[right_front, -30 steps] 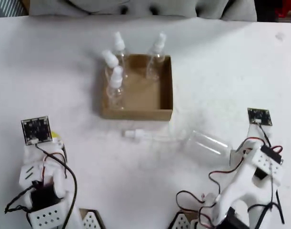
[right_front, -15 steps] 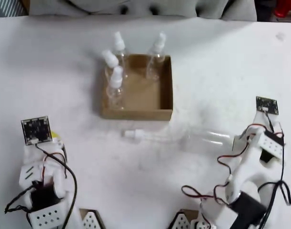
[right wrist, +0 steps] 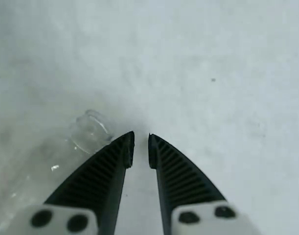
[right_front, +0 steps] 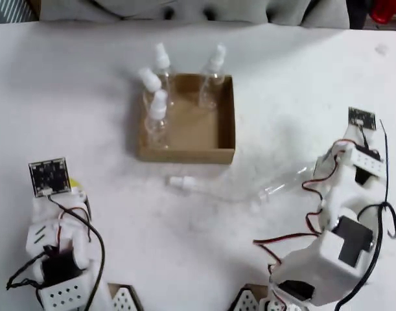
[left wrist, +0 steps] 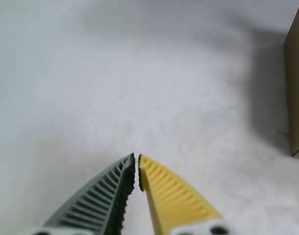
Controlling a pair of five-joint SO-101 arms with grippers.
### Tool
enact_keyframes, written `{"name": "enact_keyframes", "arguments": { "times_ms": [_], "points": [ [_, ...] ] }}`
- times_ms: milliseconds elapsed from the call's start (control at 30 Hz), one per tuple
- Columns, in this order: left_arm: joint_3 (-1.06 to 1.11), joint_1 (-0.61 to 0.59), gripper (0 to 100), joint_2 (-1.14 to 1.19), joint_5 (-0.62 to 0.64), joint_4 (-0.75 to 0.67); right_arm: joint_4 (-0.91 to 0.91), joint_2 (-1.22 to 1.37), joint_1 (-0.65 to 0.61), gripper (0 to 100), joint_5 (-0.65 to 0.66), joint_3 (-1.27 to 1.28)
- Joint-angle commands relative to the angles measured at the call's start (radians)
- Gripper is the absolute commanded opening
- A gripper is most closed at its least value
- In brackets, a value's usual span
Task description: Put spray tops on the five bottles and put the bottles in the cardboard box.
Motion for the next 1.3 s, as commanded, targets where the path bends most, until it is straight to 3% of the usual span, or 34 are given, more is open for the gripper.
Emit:
{"name": "enact_keyframes", "arguments": {
  "times_ms": [0, 167, 267, 400, 500, 567, 633, 833, 1033, 1267],
  "points": [
    [-0.04, 0.012, 2, -0.01, 0.003, -0.02, -0.002, 0.008, -0.05, 2.1, -0.046, -0.104],
    [-0.038, 0.012, 2, -0.01, 0.003, -0.02, 0.002, 0.012, -0.09, 2.1, -0.06, -0.17],
    [-0.031, 0.012, 2, -0.012, -0.009, -0.023, 0.096, -0.031, -0.087, 2.2, -0.123, -0.196],
    [-0.025, 0.012, 2, -0.012, -0.043, -0.028, 0.254, -0.12, -0.084, 5.2, -0.407, -0.206],
    [-0.025, 0.013, 2, -0.012, -0.043, -0.028, 0.375, -0.183, -0.097, 15.6, -0.647, -0.203],
    [-0.023, 0.013, 2, -0.012, -0.043, -0.028, 0.447, -0.213, -0.108, 23.0, -0.703, -0.201],
    [-0.023, 0.013, 2, -0.012, -0.043, -0.028, 0.493, -0.232, -0.12, 26.6, -0.704, -0.201],
    [-0.021, 0.013, 2, -0.012, -0.043, -0.028, 0.507, -0.26, -0.081, 23.0, -0.703, -0.201],
    [-0.021, 0.027, 2, -0.012, -0.044, -0.026, 0.545, -0.26, -0.027, 26.5, -0.7, -0.199],
    [-0.02, 0.05, 2, -0.012, -0.044, -0.023, 0.651, -0.26, -0.027, 26.5, -0.546, -0.206]
  ]
}}
